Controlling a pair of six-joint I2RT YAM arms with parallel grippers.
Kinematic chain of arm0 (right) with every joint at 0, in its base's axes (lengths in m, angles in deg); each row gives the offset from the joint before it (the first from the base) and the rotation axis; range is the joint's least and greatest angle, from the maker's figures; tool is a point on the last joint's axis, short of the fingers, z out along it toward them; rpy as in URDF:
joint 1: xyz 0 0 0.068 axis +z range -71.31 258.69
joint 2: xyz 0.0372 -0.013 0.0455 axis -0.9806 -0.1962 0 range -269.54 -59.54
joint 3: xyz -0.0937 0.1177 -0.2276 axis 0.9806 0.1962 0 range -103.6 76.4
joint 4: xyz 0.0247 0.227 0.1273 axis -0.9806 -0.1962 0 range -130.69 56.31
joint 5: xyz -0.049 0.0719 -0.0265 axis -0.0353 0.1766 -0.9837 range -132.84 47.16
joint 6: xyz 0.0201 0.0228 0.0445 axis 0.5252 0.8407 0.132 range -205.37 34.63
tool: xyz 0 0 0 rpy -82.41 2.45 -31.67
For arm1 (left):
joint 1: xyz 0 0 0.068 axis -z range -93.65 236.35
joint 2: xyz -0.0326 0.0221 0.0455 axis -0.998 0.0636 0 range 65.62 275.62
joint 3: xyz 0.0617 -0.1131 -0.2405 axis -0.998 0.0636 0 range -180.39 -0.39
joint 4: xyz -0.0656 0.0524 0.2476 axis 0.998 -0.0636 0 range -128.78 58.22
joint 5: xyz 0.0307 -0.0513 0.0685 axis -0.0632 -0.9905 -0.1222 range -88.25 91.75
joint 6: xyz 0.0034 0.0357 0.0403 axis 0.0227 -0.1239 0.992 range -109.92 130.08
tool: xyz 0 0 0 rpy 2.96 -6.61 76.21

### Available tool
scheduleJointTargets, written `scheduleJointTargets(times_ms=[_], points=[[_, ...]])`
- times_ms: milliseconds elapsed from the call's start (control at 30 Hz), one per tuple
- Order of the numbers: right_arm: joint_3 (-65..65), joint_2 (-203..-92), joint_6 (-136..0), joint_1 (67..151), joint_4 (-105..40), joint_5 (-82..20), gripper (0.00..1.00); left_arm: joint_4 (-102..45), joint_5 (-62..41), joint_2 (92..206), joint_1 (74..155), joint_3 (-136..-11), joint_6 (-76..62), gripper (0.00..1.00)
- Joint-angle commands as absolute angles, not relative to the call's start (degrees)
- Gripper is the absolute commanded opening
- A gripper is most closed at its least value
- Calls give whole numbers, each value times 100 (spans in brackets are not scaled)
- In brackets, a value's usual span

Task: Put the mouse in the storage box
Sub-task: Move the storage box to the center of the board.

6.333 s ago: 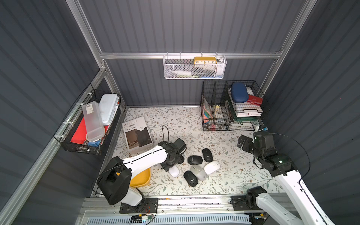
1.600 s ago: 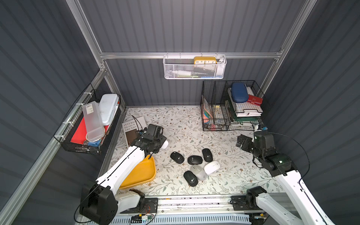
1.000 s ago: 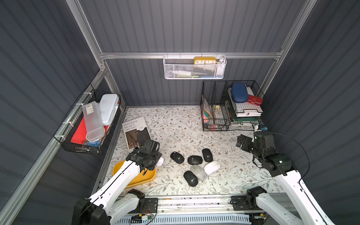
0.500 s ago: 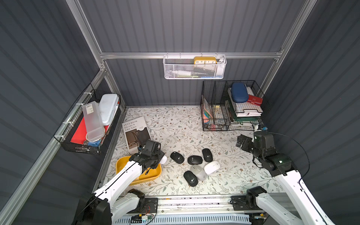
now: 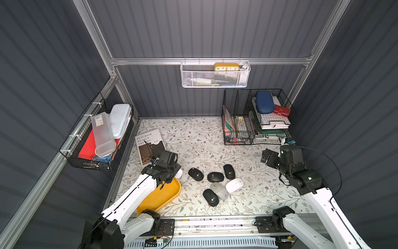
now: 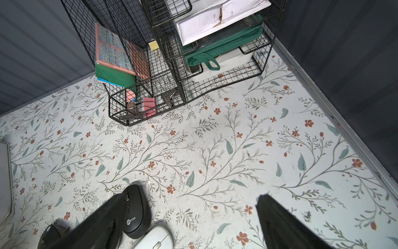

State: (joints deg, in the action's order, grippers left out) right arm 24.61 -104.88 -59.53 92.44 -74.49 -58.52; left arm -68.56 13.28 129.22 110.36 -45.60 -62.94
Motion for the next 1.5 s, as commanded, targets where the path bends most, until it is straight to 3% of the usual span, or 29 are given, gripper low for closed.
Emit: scheduleJointTargets(times_ms=[0, 233, 733, 1100, 1467], points=[[2443, -10463, -6013, 9249, -7531, -5876, 99, -8595, 1921, 13022, 11026, -5173, -6655, 34], [2473, -10474, -5989, 9250, -7487, -5894, 99, -9301, 1902, 13421, 11065, -5469, -6584, 34], [2546, -10411, -5959, 9249, -7433, -5886, 99, -8686, 1680, 14749, 11193, -5148, -5877, 37], [2516, -10498, -5980, 9240, -7405, -5864, 99, -6831, 1379, 14510, 11218, -4839, -5845, 38], [2494, -10463, -5982, 9240, -7445, -5864, 99, -5664, 1537, 15950, 11219, -5747, -5393, 38]])
